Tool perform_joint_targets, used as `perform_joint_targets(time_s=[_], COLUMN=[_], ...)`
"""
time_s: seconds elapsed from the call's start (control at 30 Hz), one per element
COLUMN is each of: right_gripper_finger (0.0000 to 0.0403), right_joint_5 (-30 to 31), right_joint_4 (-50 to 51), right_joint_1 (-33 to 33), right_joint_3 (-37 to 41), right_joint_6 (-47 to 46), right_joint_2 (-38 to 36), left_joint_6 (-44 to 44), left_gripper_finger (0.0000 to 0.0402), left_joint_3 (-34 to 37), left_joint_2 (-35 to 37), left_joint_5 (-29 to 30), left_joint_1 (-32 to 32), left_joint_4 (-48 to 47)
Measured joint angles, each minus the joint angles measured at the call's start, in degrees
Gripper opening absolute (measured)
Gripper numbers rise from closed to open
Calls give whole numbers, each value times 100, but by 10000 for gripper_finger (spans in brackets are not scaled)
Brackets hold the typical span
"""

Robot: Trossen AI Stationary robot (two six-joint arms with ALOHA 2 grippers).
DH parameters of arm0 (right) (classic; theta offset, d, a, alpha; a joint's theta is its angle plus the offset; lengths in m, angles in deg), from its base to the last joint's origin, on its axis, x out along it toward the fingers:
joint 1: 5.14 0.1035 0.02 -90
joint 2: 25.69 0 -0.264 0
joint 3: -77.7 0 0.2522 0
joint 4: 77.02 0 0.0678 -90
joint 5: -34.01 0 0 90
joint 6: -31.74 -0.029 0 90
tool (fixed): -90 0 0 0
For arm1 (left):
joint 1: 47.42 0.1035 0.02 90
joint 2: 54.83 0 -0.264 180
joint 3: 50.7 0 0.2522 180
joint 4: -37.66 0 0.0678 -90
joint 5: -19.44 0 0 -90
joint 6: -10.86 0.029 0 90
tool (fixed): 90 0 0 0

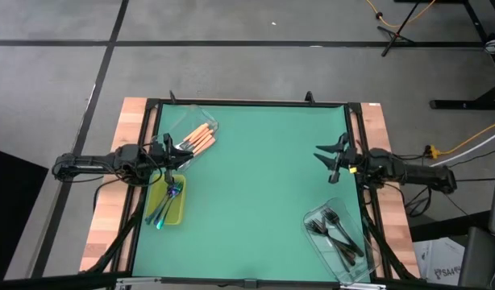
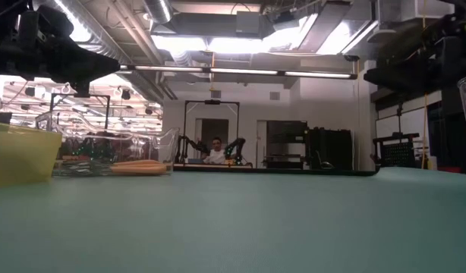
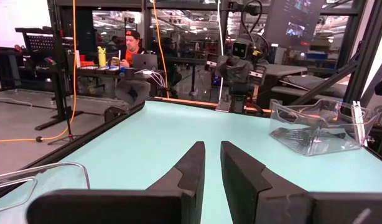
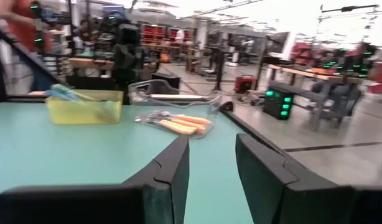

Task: Sort silverware by color (type)
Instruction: Return to Home Position

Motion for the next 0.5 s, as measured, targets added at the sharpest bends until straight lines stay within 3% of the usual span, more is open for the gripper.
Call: perform_joint_targets(time_s=[0.37, 0.5], right_gripper_finger=[124, 124], right_joint_5=[-1345, -1389], right_joint_4=[213, 214], right_joint_1=[-848, -939], right_joint_3=[0, 0], right_joint_6=[-68, -202], right_joint_2=[7, 42], left_joint_6=[2, 0], left_gripper_finger=[46, 46], left_joint_3=[0, 0], left_joint_2=[0, -2], left_joint_5=[0, 0], left_joint_1=[0, 0], left_joint_4=[0, 1])
